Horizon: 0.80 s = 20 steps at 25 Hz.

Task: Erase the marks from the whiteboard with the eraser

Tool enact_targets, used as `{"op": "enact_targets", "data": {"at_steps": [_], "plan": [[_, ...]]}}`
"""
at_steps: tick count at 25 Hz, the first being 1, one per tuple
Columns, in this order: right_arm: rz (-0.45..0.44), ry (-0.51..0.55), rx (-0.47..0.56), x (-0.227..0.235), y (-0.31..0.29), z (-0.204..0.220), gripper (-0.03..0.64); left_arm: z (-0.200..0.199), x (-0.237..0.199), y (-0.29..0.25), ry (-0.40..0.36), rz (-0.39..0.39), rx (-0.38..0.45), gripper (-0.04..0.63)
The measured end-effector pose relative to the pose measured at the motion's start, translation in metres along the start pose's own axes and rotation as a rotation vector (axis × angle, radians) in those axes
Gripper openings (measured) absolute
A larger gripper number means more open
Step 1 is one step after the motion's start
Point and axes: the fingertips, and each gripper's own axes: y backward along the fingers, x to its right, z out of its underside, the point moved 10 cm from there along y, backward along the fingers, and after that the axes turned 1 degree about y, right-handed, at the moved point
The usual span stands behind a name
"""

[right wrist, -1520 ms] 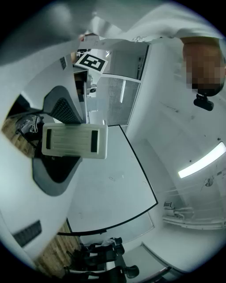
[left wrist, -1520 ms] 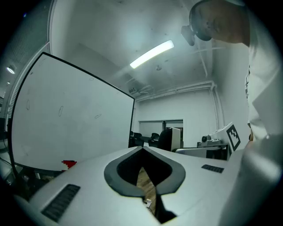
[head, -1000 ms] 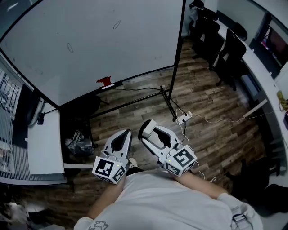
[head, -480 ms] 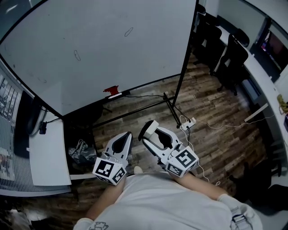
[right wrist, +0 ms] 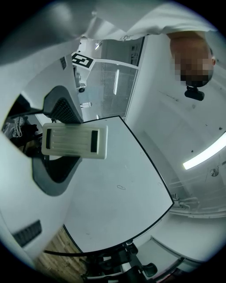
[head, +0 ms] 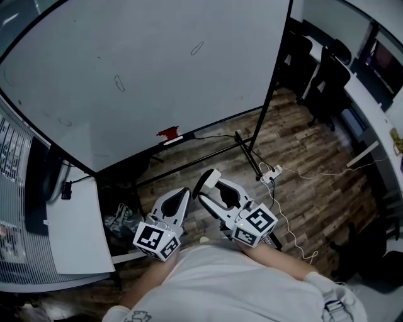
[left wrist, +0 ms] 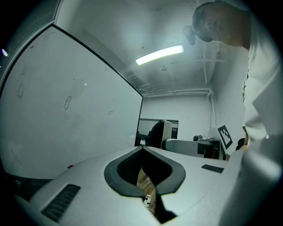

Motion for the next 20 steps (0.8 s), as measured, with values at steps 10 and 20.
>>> {"op": "enact_targets", "data": {"at_steps": [10,20], "plan": [[-0.026,0.057,0.002,0.013,-0.036,-0.001,0.239,-0.001,-0.037,-0.011,0.000,-0.023,-0.004,0.006],[-0.055,0.047,-0.008,0.065,-0.067,-0.014,0.239,-0.008,-0.068,-0.054,0.017,-0.064,-0.001,0.006]]}}
